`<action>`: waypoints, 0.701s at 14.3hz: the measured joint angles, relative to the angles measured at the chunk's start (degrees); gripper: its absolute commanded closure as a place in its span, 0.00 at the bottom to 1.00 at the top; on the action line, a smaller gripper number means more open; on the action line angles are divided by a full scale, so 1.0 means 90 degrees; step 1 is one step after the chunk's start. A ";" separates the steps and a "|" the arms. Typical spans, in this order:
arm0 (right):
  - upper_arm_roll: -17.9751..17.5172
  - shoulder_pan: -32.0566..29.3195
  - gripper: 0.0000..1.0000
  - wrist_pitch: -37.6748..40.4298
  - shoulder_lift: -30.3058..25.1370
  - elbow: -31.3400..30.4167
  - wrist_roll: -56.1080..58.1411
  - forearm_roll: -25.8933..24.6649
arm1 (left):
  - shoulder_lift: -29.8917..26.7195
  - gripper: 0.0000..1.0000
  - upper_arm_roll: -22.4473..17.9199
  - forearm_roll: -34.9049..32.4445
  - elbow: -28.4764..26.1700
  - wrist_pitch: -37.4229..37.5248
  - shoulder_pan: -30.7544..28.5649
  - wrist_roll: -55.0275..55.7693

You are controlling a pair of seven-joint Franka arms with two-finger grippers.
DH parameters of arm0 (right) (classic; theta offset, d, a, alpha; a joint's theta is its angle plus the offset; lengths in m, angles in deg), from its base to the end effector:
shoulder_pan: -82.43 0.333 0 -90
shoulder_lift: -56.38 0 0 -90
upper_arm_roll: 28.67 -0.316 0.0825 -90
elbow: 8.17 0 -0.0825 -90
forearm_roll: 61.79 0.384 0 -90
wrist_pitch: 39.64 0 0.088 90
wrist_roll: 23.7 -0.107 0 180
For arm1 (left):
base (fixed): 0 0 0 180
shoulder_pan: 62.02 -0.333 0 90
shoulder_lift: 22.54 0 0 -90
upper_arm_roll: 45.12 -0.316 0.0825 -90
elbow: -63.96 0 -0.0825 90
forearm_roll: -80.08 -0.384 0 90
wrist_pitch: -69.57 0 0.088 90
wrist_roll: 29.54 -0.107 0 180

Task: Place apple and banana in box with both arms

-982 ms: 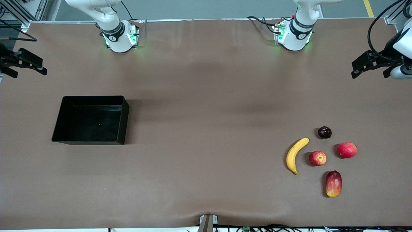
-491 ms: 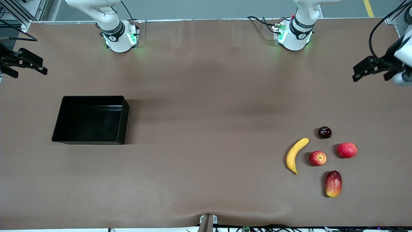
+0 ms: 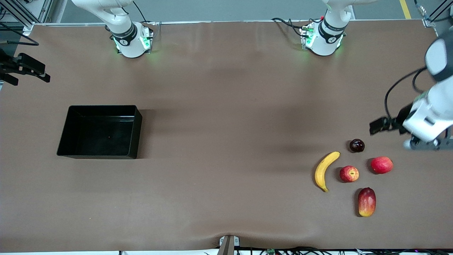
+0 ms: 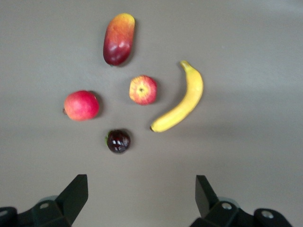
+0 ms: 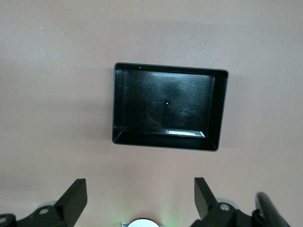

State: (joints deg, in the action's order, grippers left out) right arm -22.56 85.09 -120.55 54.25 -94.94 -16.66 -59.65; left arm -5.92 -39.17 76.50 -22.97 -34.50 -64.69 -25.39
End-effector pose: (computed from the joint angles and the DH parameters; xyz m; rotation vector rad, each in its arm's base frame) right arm 0.5255 -0.0285 0.6573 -3.0916 -0.1045 0.0948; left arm 0.6505 -0.0244 0.4971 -3.1112 -0.0074 -0.0197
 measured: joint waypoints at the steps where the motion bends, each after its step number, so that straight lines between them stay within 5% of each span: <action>1: 0.0008 -0.0009 0.00 -0.0002 0.0004 0.0002 0.0000 0.0000 | 0.0219 0.00 0.0000 -0.0172 0.0002 -0.0196 -0.0014 -0.0004; 10: 0.0044 -0.0141 0.00 -0.0027 0.0446 0.0011 0.0003 -0.0010 | 0.2182 0.00 0.0000 -0.0483 0.0028 -0.2263 -0.0071 -0.0463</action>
State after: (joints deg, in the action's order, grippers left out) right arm -22.17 83.83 -120.79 58.26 -94.84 -16.64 -59.74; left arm 13.72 -39.17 72.15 -22.72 -54.87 -65.33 -29.55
